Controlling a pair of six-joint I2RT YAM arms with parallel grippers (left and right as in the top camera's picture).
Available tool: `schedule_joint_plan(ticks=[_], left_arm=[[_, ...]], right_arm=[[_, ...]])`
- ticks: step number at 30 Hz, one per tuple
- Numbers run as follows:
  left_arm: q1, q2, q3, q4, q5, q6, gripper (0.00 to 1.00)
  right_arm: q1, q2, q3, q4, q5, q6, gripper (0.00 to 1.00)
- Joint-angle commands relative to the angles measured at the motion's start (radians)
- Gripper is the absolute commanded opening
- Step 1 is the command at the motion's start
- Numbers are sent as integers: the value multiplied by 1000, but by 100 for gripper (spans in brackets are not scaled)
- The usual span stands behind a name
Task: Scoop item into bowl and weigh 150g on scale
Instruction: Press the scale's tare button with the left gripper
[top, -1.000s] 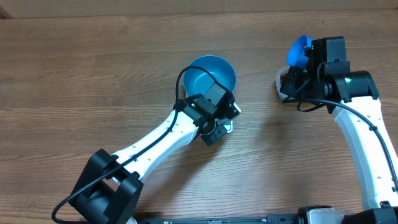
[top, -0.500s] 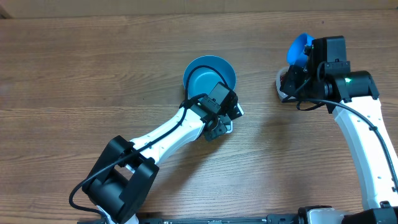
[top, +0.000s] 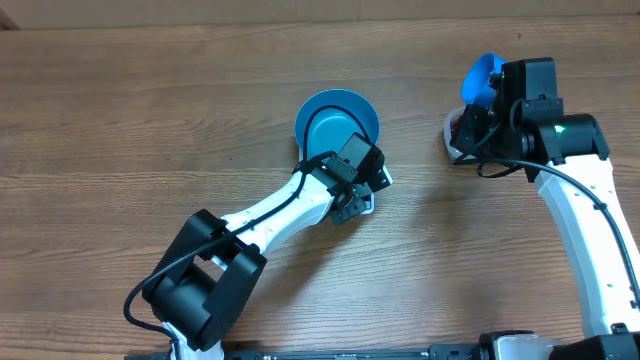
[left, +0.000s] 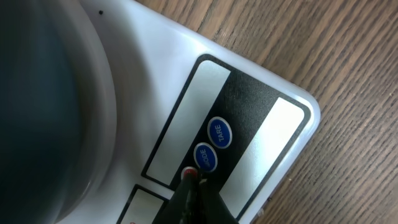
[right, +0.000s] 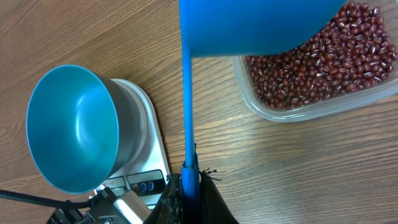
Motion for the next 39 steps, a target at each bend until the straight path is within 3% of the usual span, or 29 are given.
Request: schedule_joint_plan(ticks=[1,39], left_arm=[[-7,9,-3,8,-8,19,4],[2,10,-35,45,-52,11,4]], right_arm=[[-4,-5,26,9,10,-1,4],[-4,-5,26,10,10,-1,4]])
